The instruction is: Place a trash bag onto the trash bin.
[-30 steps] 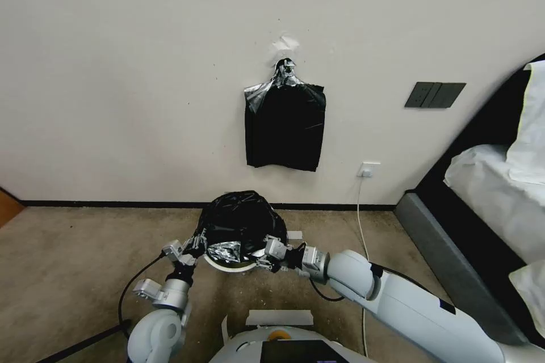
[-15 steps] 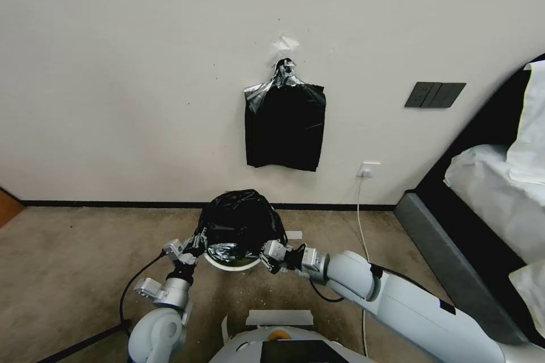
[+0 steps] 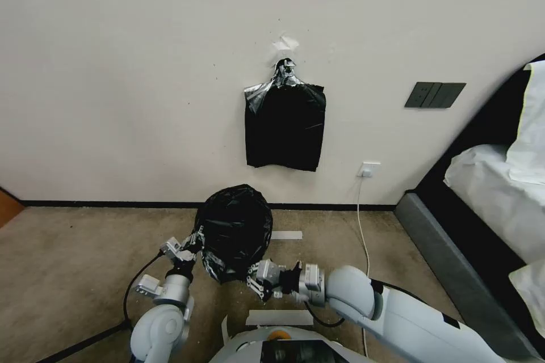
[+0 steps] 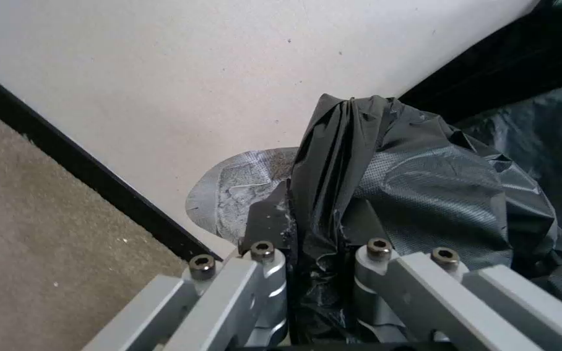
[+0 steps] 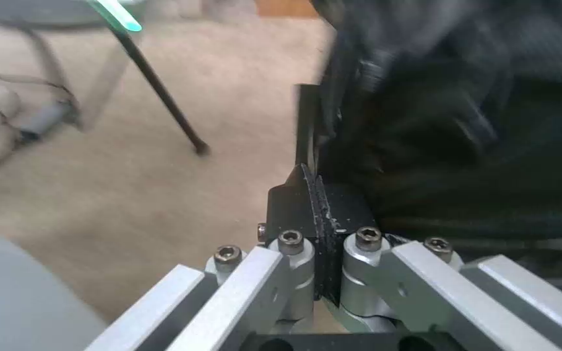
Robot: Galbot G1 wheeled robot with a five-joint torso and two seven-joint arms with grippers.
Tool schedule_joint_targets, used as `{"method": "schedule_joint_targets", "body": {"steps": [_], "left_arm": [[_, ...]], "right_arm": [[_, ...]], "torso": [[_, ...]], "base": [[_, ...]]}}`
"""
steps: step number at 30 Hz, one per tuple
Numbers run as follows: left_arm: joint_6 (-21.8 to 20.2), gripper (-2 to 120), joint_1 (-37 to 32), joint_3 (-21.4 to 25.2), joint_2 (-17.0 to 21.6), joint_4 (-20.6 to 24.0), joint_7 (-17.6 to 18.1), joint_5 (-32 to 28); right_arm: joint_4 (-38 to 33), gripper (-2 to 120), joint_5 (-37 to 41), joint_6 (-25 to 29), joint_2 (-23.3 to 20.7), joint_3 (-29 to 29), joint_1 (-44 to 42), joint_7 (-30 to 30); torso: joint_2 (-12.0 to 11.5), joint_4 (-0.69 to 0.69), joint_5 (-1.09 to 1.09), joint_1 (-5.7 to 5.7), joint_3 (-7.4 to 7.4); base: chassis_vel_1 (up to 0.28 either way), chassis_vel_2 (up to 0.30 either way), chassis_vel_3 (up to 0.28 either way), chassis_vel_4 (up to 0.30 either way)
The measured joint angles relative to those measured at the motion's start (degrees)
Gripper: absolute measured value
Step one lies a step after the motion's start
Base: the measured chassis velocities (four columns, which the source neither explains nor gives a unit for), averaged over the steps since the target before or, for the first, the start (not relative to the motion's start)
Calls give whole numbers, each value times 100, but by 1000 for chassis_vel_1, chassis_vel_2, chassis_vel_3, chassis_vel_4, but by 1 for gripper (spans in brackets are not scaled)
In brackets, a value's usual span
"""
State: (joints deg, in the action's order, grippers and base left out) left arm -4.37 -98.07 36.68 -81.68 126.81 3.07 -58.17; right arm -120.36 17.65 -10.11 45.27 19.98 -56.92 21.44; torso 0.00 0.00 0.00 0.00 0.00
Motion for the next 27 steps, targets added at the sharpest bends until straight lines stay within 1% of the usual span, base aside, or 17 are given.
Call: {"method": "schedule_joint_targets", "body": {"steps": [2,4,6,8,10,12,16,19,20,21,22,23,25,26,27], "left_arm": [[-12,7,-21,2,-15,38,19,-41],[-68,7,-88,10,-105,180,141,-181],[-96,7,-109,10,-139,228,190,-218],[-194,7,-206,-32,-267,393,367,-289],[-220,7,-230,-47,-294,436,405,-293],[-296,7,-288,-96,-371,568,490,-294],[-333,7,-293,-117,-405,616,535,-268],[-336,7,-273,-118,-383,600,537,-188],[-331,7,-222,-103,-337,528,540,-103],[-331,7,-222,-103,-337,528,540,-103],[-328,7,-188,-89,-305,480,550,-77],[-328,7,-133,-67,-261,399,575,-57],[-324,7,-6,22,-176,229,642,-45],[-324,7,-6,22,-176,229,642,-45],[-318,7,57,77,-134,147,668,-53]], "right_arm": [[46,0,-27,27,6,-15,0,0],[264,0,-202,162,66,-76,-15,0],[323,0,-253,192,90,-88,-22,0],[649,0,-553,357,229,-107,-38,5],[741,0,-605,397,261,-107,-39,6],[1033,0,-682,500,333,-107,-29,6],[1316,0,-707,616,366,-155,-29,2],[1301,0,-697,662,355,-211,-90,0],[1195,3,-659,710,327,-305,-204,19],[1195,3,-659,710,327,-305,-204,19],[1097,7,-630,751,315,-379,-293,57],[932,14,-604,821,310,-562,-448,171],[697,22,-658,952,297,-1056,-875,500],[697,22,-658,952,297,-1056,-875,500],[619,27,-683,1049,285,-1302,-1134,669]], "torso": [[0,0,0,0,0],[0,0,0,0,0],[0,0,0,0,0],[0,0,0,0,0],[0,0,0,0,0],[0,0,1,0,0],[0,0,0,0,0],[0,0,1,0,0],[0,1,0,0,0],[0,1,0,0,0],[0,-1,-1,0,0],[0,0,0,0,0],[0,2,-2,0,0],[0,2,-2,0,0],[0,0,0,0,0]], "base": [[0,0,0,0],[0,0,0,0],[0,0,0,0],[0,0,0,0],[0,0,0,0],[0,0,0,0],[0,0,0,0],[0,0,0,0],[0,0,0,0],[0,0,0,0],[0,0,0,0],[0,0,0,0],[0,0,0,0],[0,0,0,0],[0,0,0,0]]}}
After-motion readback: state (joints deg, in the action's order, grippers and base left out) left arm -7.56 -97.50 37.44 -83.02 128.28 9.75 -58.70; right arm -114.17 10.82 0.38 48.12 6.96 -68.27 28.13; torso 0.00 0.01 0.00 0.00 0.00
